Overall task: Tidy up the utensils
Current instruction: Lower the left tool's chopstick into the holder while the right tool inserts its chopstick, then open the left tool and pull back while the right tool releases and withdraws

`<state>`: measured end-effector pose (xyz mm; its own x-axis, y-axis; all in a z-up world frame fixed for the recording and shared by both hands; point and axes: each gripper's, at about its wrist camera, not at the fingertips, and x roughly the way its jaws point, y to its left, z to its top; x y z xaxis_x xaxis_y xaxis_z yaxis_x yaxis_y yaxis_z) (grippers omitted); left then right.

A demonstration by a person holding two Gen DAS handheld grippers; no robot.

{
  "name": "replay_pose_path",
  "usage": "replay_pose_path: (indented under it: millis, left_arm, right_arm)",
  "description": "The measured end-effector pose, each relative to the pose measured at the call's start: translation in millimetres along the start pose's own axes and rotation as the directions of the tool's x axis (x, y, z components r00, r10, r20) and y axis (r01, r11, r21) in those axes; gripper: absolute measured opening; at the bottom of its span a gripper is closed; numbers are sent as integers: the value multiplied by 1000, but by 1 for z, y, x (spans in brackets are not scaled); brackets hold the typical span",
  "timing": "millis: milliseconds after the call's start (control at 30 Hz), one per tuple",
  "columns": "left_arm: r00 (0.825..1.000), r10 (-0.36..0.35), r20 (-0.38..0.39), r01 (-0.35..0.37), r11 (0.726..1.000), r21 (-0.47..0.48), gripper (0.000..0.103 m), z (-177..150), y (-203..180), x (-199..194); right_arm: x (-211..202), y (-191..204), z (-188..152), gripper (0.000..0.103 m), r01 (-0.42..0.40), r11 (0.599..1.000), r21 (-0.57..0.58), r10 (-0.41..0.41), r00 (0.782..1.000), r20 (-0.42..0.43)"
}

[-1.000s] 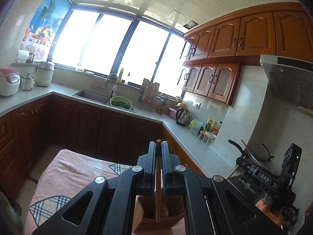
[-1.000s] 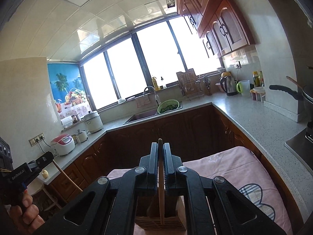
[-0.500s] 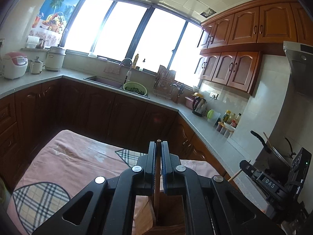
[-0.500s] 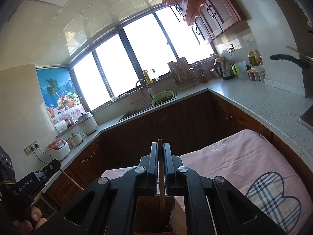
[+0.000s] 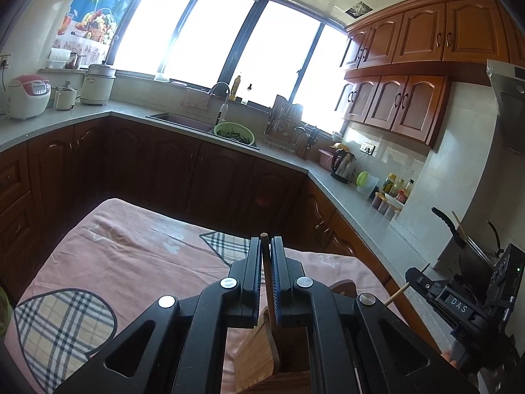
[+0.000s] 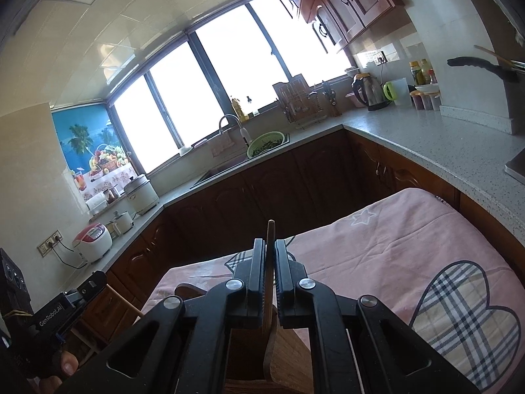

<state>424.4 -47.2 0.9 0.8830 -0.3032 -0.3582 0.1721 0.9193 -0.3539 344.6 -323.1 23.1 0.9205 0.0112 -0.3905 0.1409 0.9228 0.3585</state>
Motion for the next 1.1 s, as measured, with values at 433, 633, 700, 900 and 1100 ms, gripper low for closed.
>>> replay_pose_path:
  millis: [433,633,700,900,1100]
  left_arm:
    - [1000,5,1,-5,1000,-3,68,5,21,-41]
    - [999,14,-33,-14,1000,-25,83,-9,35,-69]
    - [999,22,-49,-23,999,-25,83,-12,36,-80]
    - [995,24,-93,-28,999,-40,83,-20,43,-119]
    - [991,25,-130,-30,999,-36,83,-31,49,-156]
  right_arm:
    - [-18,4,0,81,3,1000,15,-3,1000,-18]
    - [-52,-3,-4,95,-6,998,57,5,1000,11]
    - [-63,-4,-9,95,-11,998,60,10,1000,9]
    - [-93,-4,-25,96,-7,998,58,7,1000,-14]
    - [-117,-3,-46,96,0,999,35,3,998,-61]
